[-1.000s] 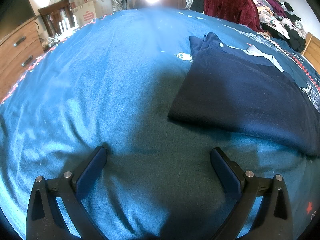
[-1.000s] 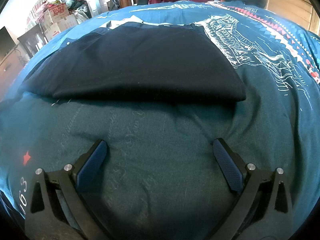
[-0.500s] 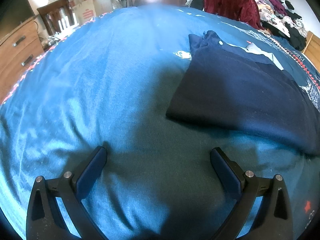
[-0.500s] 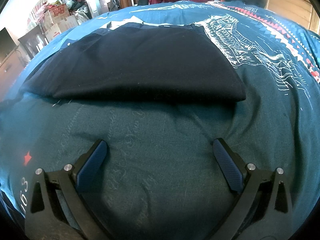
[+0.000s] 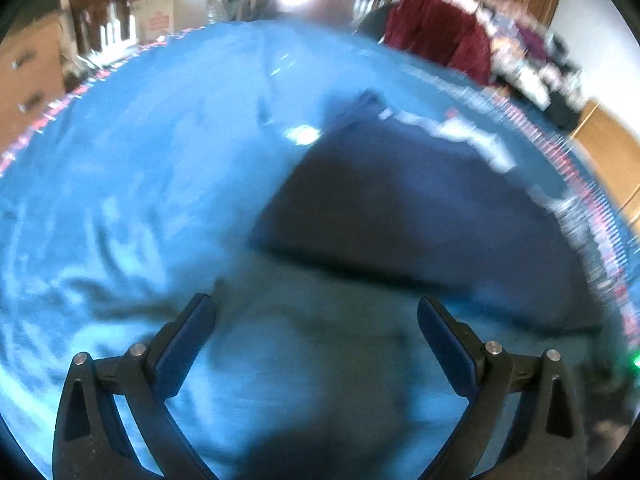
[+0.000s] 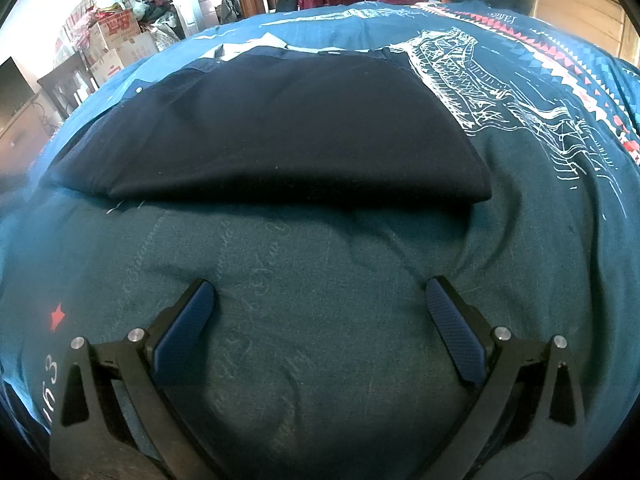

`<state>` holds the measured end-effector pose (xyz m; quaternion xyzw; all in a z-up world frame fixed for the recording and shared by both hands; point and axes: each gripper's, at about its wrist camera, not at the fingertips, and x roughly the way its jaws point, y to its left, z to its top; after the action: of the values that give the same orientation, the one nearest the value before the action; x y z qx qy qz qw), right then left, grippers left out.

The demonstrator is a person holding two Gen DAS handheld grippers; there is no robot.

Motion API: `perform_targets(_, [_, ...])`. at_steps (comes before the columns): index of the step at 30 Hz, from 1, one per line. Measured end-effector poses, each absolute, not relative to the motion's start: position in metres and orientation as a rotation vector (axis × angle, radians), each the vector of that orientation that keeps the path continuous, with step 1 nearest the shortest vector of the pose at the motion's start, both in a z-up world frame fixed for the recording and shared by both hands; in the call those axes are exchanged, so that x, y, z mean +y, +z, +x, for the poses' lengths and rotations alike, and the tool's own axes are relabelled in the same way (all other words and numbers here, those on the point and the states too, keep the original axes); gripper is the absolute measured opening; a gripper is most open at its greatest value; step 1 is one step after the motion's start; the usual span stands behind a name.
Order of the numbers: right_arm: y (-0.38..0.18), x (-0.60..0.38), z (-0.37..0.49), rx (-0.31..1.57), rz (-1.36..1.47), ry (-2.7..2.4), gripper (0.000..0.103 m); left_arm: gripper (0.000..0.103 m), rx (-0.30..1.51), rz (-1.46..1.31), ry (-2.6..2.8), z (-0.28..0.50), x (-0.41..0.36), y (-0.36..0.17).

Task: Fold large clothes
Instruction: 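Grasp the folded navy shirt's edge with both tools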

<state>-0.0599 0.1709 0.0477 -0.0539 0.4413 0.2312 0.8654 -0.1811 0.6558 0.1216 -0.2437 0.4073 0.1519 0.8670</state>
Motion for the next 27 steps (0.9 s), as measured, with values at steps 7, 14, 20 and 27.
perform_targets(7, [0.047,0.171,-0.061,0.923,-0.116,0.481,0.103,0.098,0.764,-0.897,0.139,-0.154,0.681,0.106])
perform_targets(14, [0.047,0.172,-0.06,0.922,-0.123,0.478,0.103,0.095,0.765,-0.911,0.184,-0.133,0.684,0.09])
perform_targets(20, [0.047,0.173,-0.06,0.922,-0.13,0.474,0.103,0.069,0.737,-0.927,0.224,-0.124,0.697,0.081])
perform_targets(27, [0.064,0.181,-0.068,0.927,-0.199,0.442,0.103,0.064,0.714,-0.938,0.218,-0.124,0.702,0.073])
